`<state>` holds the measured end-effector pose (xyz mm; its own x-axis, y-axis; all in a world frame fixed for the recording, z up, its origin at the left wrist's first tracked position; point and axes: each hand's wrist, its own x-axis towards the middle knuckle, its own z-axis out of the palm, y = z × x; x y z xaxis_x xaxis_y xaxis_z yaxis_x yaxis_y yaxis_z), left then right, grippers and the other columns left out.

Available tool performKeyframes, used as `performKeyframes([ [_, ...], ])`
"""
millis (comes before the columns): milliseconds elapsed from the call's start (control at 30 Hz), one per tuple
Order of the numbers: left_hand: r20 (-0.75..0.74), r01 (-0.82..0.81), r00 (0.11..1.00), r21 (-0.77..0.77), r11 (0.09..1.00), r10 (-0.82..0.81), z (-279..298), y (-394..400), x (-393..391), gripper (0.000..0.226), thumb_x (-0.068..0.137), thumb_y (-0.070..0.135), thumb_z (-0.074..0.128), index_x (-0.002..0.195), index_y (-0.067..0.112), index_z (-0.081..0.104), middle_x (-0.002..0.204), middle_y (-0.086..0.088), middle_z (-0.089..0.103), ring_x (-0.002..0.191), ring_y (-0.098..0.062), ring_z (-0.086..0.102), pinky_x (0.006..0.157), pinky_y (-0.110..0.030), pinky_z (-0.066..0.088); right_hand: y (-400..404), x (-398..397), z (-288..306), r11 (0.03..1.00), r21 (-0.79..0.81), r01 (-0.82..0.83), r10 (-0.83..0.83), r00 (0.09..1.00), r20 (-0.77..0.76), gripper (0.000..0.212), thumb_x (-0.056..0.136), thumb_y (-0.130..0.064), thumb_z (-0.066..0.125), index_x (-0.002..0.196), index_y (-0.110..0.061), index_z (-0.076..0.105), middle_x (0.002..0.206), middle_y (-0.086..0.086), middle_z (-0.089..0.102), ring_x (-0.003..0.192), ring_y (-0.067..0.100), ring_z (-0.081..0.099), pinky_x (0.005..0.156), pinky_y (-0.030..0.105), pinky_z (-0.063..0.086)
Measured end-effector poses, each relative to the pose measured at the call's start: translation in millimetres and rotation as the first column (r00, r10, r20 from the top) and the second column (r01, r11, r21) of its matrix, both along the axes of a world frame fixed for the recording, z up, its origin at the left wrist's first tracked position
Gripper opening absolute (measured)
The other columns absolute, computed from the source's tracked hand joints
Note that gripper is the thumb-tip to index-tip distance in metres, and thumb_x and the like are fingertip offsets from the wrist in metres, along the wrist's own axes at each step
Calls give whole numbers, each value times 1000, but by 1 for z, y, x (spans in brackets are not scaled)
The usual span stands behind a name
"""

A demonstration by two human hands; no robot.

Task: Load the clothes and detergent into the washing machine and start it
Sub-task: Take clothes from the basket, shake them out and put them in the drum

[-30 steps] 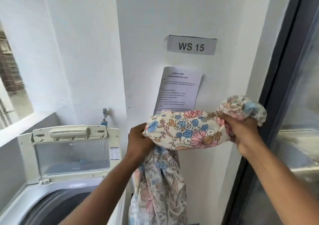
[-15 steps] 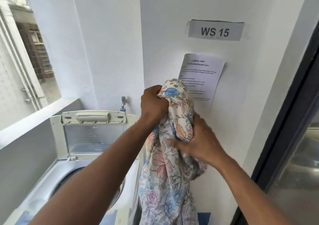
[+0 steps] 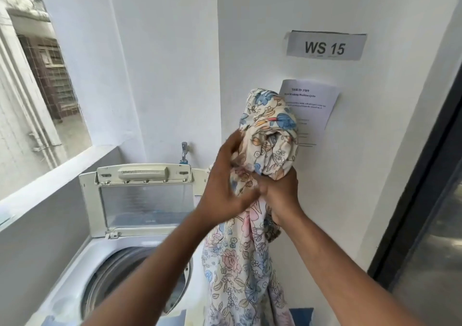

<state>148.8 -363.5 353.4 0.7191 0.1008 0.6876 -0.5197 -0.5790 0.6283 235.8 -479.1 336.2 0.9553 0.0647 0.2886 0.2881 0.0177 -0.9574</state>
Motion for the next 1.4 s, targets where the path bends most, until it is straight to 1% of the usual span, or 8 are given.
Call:
performKeyframes([
  [167,-294,-136,952,-141,981,90,-96,4,-19,151,56,56,100,166,32,-1,169,14,24,156,-4,27,127,-37,31,16,5,20,937,319,-146,178,981,-74,54,68,-14,97,119,-13,77,115,1,80,110,19,76,100,48,59],
  [367,-435,-471,847,-349,811,305,-108,5,-6,24,84,27,82,105,31,71,90,16,78,89,-19,76,69,-30,59,14,-6,46,778,552,-298,381,924,-38,63,72,-4,91,131,-4,69,127,16,74,118,31,72,100,55,58],
  [500,-361,-461,880,-487,742,309,-80,19,-2,18,79,16,60,86,18,77,76,4,78,68,-13,67,59,-31,50,-9,-9,39,702,659,-269,408,911,-62,62,77,-7,85,136,-9,66,131,15,72,120,33,71,100,54,58],
  [700,-256,-326,945,-761,561,202,-23,25,18,32,87,-2,63,106,17,79,99,-6,83,95,-27,79,82,-47,66,-40,-24,-10,968,234,-89,218,761,-611,73,65,-62,87,119,-18,66,113,14,74,85,29,74,60,39,63],
  [800,-207,-280,960,-727,627,188,10,14,22,36,89,-9,68,113,17,74,107,-2,78,99,-24,77,86,-49,66,-53,-35,-26,983,135,-123,182,625,-759,111,40,-72,91,128,-13,57,133,18,60,116,42,59,85,57,58],
  [1000,-122,-271,961,-598,755,248,37,7,32,26,86,3,76,104,22,75,104,11,77,100,-9,74,87,-44,66,-69,-44,-35,960,-247,133,-162,982,-100,161,44,-82,88,166,-22,3,171,10,23,156,28,26,125,56,29],
  [1133,-26,-172,983,-491,854,183,54,-17,38,24,83,6,79,103,20,76,103,9,80,97,-2,74,90,-37,64,-49,-45,-26,901,-394,-184,249,961,122,134,45,-77,93,156,-41,27,152,-13,53,138,9,54,114,42,49],
  [1400,2,110,994,-181,977,-111,57,-51,34,53,77,-9,71,127,9,69,124,-3,76,117,-13,71,102,-43,59,-28,-34,-35,973,-76,219,-209,971,117,79,62,-45,91,135,-30,65,135,-4,71,128,18,64,111,44,51],
])
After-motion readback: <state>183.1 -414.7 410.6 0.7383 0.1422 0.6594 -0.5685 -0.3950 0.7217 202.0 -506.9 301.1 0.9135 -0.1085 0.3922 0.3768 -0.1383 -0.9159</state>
